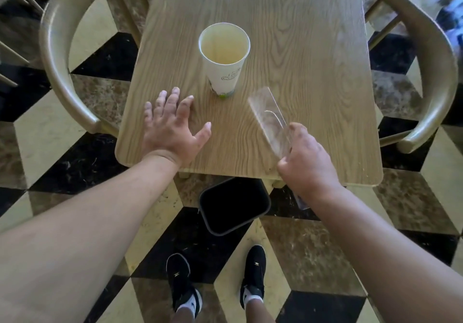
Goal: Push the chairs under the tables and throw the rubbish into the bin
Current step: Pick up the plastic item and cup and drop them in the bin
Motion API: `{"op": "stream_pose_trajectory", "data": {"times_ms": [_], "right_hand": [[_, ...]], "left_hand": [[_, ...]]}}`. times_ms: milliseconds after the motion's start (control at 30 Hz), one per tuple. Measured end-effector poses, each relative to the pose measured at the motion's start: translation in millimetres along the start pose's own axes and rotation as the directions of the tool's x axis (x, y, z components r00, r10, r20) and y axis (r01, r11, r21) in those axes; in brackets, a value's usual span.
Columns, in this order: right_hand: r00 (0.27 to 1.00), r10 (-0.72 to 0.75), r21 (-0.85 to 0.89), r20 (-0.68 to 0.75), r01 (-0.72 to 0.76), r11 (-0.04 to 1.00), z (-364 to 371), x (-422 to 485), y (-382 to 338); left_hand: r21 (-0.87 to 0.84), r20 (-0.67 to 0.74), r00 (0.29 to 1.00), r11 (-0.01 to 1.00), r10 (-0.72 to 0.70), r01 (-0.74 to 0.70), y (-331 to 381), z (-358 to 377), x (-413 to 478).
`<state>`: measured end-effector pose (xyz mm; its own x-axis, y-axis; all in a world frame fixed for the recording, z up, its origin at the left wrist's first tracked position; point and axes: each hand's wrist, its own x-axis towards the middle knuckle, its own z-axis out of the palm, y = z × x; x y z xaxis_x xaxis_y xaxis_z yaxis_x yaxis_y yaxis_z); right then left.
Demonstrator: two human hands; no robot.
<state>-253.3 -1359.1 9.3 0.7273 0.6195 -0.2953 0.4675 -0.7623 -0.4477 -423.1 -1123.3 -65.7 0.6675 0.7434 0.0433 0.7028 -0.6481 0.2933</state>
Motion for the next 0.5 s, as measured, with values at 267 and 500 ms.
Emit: {"op": "stream_pose_trajectory", "data": {"times_ms": [267,500], "right_hand": [[0.945,-0.319,0.205,0.071,0.299,0.932,15,-61,-8],[0.886,-0.425,0.036,0.184,0.426,0.904,88,-76,14]], "left_hand": [[0.008,0.019,1.000,1.000,0.006,-0.007,1,0,0],[-0.009,0.002,1.000,1.000,0.009,-0.009,2,0,-1]]}}
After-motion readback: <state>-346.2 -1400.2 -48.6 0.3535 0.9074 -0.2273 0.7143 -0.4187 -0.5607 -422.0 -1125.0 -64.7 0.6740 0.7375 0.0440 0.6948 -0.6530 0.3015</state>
